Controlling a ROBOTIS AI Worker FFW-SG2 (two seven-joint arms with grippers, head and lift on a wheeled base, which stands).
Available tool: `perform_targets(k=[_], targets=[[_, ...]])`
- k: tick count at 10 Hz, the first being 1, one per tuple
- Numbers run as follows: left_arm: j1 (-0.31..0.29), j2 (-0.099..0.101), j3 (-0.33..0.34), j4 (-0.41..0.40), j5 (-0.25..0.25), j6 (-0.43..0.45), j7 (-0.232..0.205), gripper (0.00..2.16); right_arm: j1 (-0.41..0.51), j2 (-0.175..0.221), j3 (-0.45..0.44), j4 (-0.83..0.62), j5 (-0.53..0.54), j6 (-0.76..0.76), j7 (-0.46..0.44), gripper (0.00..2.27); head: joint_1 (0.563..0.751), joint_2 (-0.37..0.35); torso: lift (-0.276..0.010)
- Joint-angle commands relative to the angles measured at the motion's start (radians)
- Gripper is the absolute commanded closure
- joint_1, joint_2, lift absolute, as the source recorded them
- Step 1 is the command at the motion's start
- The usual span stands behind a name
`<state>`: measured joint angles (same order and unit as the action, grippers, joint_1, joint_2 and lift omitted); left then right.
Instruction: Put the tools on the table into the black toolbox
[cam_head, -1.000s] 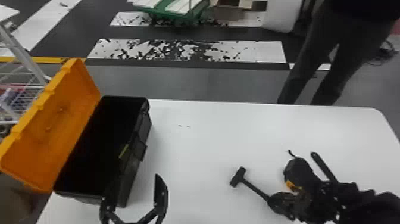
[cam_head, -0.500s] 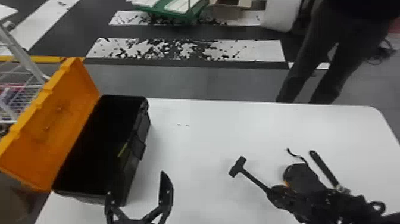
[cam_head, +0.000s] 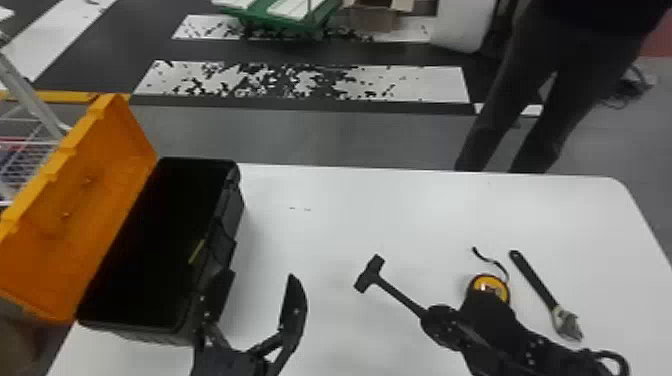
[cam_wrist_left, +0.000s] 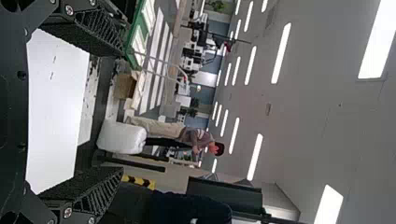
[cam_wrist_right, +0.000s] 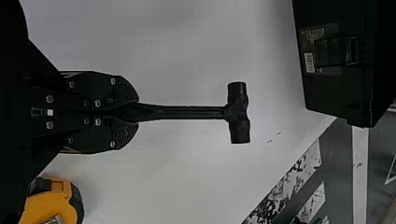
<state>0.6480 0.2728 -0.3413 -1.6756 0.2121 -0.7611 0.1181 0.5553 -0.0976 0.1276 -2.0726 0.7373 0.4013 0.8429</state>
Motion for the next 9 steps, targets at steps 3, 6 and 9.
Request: perform_targets(k=[3,6,9], targets=[[-0.022,0.003,0.004,0.002,0.164,0.058,-0.132,0.13,0.011,-0.001,0.032,-0.02,-0.018,-0.061,-0.036,2.26,0.695,0.069,-0.039],[-0.056,0.0,-0.001,0.016,0.285,0.162,-0.232,0.13,0.009,-0.001,0.05,-0.023,-0.042,-0.077,-0.064,2.26,0.695,0.098,-0.039],[-0.067,0.002,0.005,0.011,0.417,0.239,-0.341,0.13,0.003,-0.001,0.061,-0.034,-0.067,-0.08,-0.077,2.26,0.695,0.102,-0.039]])
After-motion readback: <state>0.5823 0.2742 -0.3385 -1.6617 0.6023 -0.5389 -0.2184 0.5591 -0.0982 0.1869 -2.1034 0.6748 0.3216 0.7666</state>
